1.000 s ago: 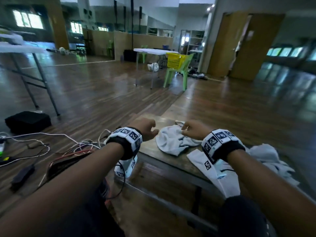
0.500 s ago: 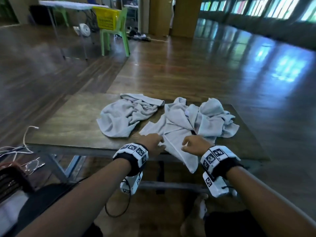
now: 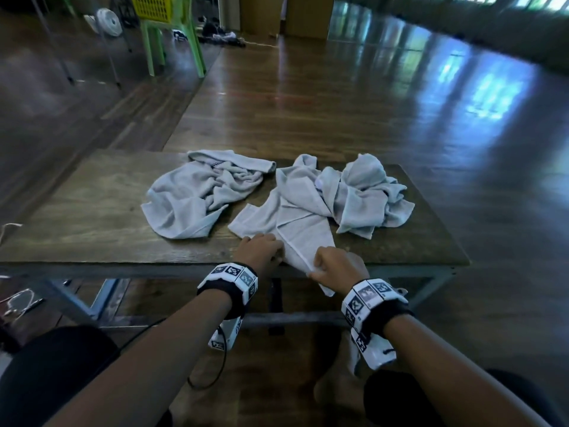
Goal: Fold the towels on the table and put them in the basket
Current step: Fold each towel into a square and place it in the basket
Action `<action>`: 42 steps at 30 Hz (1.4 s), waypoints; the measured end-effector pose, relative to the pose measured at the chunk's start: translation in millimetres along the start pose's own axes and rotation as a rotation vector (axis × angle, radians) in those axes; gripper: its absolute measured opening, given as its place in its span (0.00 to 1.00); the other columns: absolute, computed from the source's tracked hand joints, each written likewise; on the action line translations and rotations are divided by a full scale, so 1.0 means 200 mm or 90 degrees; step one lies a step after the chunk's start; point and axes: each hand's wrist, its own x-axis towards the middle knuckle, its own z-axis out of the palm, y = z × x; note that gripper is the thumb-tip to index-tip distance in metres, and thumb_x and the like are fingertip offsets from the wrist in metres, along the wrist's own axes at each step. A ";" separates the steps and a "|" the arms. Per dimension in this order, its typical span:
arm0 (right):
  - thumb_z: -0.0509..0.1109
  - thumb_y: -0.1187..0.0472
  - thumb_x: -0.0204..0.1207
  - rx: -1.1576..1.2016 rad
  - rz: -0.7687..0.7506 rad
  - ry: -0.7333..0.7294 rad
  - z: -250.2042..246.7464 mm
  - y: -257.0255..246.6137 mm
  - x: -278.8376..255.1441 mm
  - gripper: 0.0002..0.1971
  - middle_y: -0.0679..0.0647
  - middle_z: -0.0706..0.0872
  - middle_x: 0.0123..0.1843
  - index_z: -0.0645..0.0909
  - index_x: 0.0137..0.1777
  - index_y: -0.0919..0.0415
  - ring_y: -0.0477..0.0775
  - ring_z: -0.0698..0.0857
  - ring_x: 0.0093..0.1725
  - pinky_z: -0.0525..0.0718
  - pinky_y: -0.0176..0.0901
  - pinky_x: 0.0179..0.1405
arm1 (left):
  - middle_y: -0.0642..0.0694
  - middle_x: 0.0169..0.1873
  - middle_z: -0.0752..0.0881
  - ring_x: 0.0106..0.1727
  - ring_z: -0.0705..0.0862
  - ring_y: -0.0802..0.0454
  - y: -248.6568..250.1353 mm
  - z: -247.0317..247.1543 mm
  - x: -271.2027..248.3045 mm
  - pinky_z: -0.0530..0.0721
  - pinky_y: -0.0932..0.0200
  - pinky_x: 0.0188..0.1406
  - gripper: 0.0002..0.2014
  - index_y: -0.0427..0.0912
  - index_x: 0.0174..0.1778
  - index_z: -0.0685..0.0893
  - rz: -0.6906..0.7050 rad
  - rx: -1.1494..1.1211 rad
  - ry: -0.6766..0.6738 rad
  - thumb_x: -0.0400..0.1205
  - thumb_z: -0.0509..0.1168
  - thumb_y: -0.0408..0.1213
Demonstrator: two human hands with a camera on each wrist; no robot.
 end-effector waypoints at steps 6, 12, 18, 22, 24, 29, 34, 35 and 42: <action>0.65 0.51 0.76 -0.069 -0.014 0.042 0.02 -0.04 0.03 0.10 0.54 0.86 0.49 0.75 0.51 0.56 0.59 0.85 0.49 0.78 0.48 0.47 | 0.49 0.57 0.80 0.64 0.75 0.47 -0.02 0.02 -0.02 0.65 0.49 0.62 0.09 0.49 0.55 0.81 -0.010 0.044 0.041 0.82 0.58 0.42; 0.62 0.54 0.75 -0.009 -0.014 0.043 -0.02 -0.06 0.02 0.08 0.53 0.84 0.47 0.77 0.48 0.57 0.59 0.84 0.48 0.76 0.47 0.44 | 0.51 0.61 0.79 0.67 0.73 0.49 -0.07 0.02 -0.06 0.63 0.51 0.65 0.09 0.49 0.55 0.79 -0.012 0.063 0.052 0.81 0.58 0.40; 0.62 0.44 0.77 0.152 0.002 0.008 -0.07 -0.08 0.01 0.13 0.46 0.87 0.45 0.82 0.49 0.52 0.51 0.85 0.47 0.80 0.48 0.51 | 0.52 0.58 0.82 0.65 0.76 0.49 -0.25 -0.13 -0.14 0.62 0.49 0.67 0.08 0.53 0.51 0.76 -0.079 0.140 0.056 0.79 0.59 0.38; 0.60 0.45 0.80 0.125 -0.028 -0.002 -0.08 -0.10 0.03 0.14 0.48 0.88 0.49 0.82 0.51 0.52 0.51 0.85 0.49 0.76 0.52 0.60 | 0.53 0.55 0.83 0.64 0.75 0.48 -0.39 -0.21 -0.20 0.59 0.44 0.71 0.08 0.54 0.49 0.78 -0.180 0.178 0.043 0.78 0.58 0.37; 0.61 0.46 0.79 0.099 -0.037 -0.008 -0.07 -0.11 0.06 0.12 0.48 0.87 0.48 0.82 0.48 0.51 0.51 0.85 0.49 0.74 0.51 0.60 | 0.52 0.53 0.84 0.63 0.75 0.47 -0.42 -0.22 -0.21 0.59 0.42 0.71 0.08 0.54 0.47 0.81 -0.224 0.167 0.036 0.77 0.58 0.39; 0.63 0.50 0.77 0.030 -0.063 0.010 -0.06 -0.17 0.22 0.08 0.48 0.87 0.49 0.82 0.47 0.51 0.53 0.82 0.54 0.71 0.52 0.58 | 0.49 0.57 0.83 0.62 0.77 0.46 -0.38 -0.18 -0.14 0.64 0.45 0.65 0.11 0.51 0.53 0.81 -0.232 0.027 0.098 0.77 0.58 0.43; 0.59 0.56 0.80 -0.029 -0.099 0.011 -0.03 -0.23 0.41 0.13 0.50 0.82 0.64 0.80 0.61 0.51 0.55 0.74 0.68 0.67 0.55 0.66 | 0.51 0.69 0.77 0.71 0.71 0.49 -0.29 -0.11 0.06 0.60 0.44 0.71 0.19 0.53 0.69 0.75 -0.173 0.027 0.077 0.82 0.55 0.47; 0.58 0.57 0.81 -0.045 -0.106 0.008 -0.03 -0.24 0.45 0.14 0.50 0.81 0.66 0.80 0.63 0.51 0.55 0.73 0.68 0.66 0.55 0.67 | 0.51 0.70 0.76 0.72 0.70 0.49 -0.29 -0.11 0.10 0.60 0.44 0.72 0.19 0.54 0.69 0.74 -0.177 0.019 0.070 0.82 0.55 0.46; 0.56 0.63 0.81 -0.036 -0.154 0.012 0.01 -0.32 0.61 0.19 0.48 0.81 0.67 0.78 0.66 0.46 0.56 0.72 0.69 0.66 0.56 0.64 | 0.49 0.59 0.82 0.64 0.77 0.47 -0.35 -0.12 0.22 0.67 0.46 0.65 0.12 0.56 0.54 0.85 -0.204 -0.003 0.046 0.80 0.60 0.39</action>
